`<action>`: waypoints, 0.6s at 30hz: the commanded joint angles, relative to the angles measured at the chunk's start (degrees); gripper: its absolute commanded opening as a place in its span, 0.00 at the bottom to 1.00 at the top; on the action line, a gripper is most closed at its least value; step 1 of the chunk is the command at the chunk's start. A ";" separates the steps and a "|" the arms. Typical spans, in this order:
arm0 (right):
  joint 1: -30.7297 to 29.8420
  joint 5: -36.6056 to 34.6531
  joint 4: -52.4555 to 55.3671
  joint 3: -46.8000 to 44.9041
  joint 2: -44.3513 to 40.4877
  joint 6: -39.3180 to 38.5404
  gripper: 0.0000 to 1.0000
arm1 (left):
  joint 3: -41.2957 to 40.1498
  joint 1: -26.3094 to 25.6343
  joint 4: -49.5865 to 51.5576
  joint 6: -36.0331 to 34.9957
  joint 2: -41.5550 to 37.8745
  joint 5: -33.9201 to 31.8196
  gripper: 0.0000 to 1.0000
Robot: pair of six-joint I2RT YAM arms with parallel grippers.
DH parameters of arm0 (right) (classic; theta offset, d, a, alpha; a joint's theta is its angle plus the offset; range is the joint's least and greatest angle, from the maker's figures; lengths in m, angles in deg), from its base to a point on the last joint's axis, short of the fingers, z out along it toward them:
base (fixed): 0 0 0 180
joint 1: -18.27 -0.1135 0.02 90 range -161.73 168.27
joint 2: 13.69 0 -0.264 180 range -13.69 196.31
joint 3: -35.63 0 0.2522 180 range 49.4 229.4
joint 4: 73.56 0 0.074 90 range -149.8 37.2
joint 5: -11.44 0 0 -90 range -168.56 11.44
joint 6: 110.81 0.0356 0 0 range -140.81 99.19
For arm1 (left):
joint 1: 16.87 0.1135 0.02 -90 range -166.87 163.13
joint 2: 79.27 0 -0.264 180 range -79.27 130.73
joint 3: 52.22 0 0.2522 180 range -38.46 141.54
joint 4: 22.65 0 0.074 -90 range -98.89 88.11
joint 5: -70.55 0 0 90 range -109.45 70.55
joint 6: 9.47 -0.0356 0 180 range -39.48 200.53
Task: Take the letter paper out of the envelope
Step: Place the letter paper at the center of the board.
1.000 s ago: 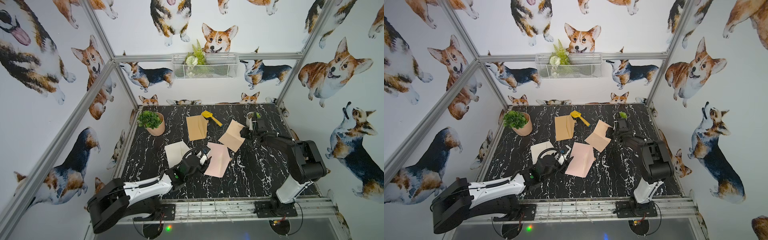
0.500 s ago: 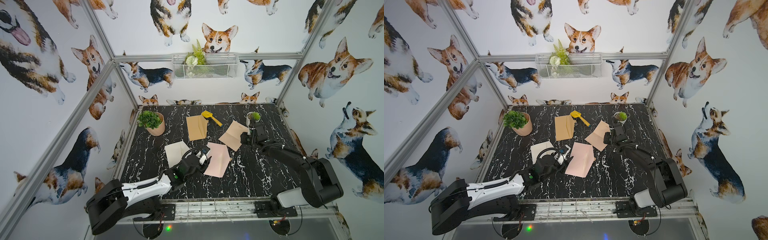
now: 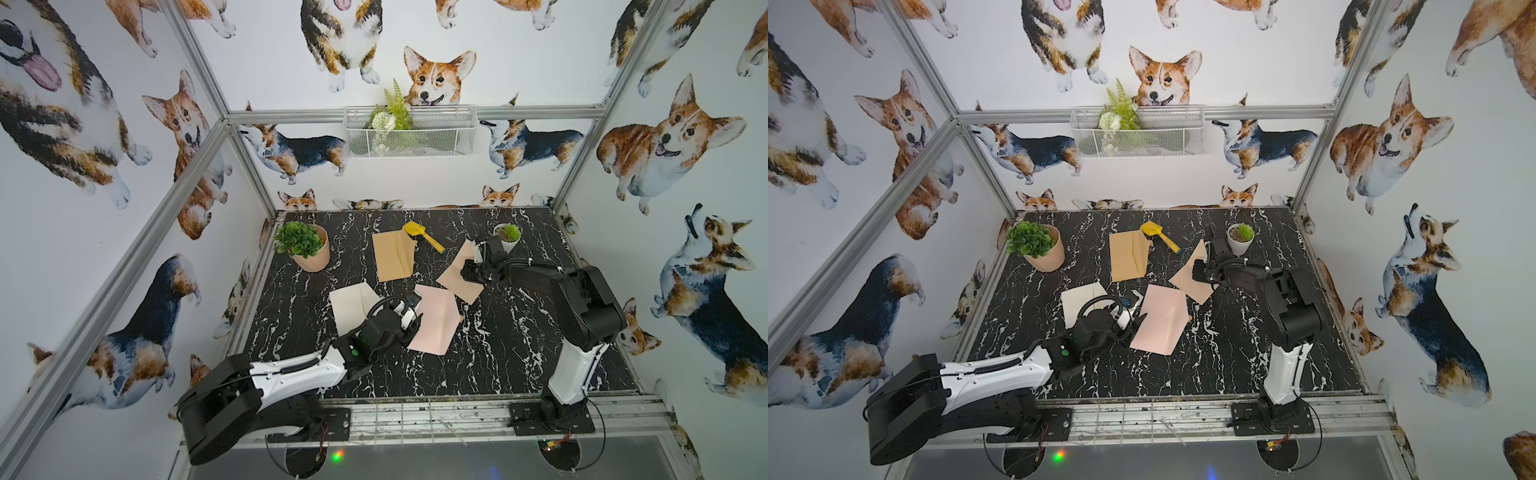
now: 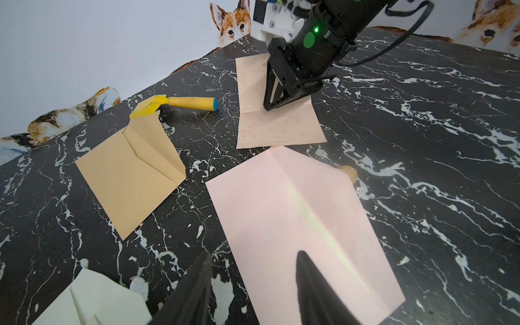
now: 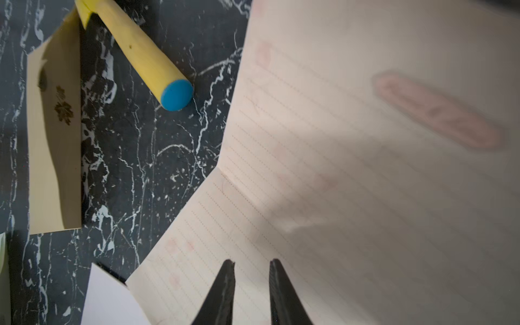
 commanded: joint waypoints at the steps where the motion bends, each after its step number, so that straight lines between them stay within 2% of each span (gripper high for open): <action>1: 0.25 0.56 -0.34 1.43 2.35 1.28 0.27 | 0.48 0.16 -0.84 -0.78 0.13 -0.91 0.51; 6: 2.19 -0.71 -0.16 2.98 5.52 1.88 0.33 | 0.48 0.18 -0.92 -0.71 0.09 -0.43 0.51; 11: 3.80 -1.31 0.69 5.31 7.81 1.50 0.33 | 0.39 0.14 -1.01 -0.78 0.02 -0.82 0.52; 18: 3.90 1.28 -0.75 4.88 5.94 2.02 0.33 | 0.54 0.19 -1.13 -0.87 0.68 -0.74 0.52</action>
